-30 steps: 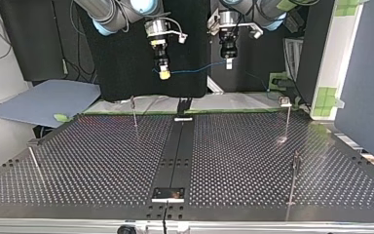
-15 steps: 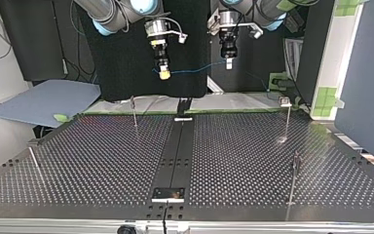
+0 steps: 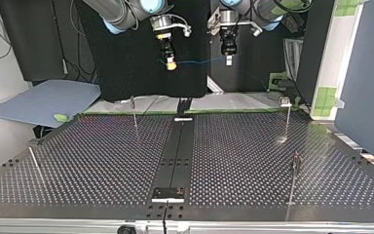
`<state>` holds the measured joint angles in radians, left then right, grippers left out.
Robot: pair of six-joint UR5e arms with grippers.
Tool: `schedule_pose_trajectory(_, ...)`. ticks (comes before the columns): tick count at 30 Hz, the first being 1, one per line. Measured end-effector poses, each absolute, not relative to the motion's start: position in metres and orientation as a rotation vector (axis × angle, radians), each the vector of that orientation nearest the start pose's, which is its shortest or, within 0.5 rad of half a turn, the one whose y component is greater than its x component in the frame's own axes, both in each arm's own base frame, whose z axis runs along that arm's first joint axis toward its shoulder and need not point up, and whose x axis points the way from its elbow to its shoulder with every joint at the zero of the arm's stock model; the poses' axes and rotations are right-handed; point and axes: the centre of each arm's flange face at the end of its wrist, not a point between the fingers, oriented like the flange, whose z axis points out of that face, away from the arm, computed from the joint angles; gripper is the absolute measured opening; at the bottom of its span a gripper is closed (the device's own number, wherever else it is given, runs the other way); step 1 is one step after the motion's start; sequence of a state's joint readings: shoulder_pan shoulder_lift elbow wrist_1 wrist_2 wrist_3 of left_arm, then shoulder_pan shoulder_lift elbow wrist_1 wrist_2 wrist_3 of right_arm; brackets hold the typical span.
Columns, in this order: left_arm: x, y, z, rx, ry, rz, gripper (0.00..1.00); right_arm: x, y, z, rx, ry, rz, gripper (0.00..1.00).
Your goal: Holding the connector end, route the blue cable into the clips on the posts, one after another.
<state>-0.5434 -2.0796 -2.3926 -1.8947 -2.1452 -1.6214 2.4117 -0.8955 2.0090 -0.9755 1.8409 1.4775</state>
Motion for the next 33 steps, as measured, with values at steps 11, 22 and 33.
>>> schedule_pose_trajectory(11,0.282,-0.260,0.048,-0.025,1.643,0.027,0.00,0.457,-0.266,0.023,1.778,-0.824,1.425,0.00)
schedule_pose_trajectory(22,0.289,-0.251,0.074,0.035,1.659,0.094,0.00,0.457,-0.266,0.023,1.779,-0.824,1.424,0.00)
schedule_pose_trajectory(33,0.280,-0.246,0.070,0.079,1.744,0.136,0.00,0.457,-0.266,0.023,1.778,-0.824,1.424,0.00)
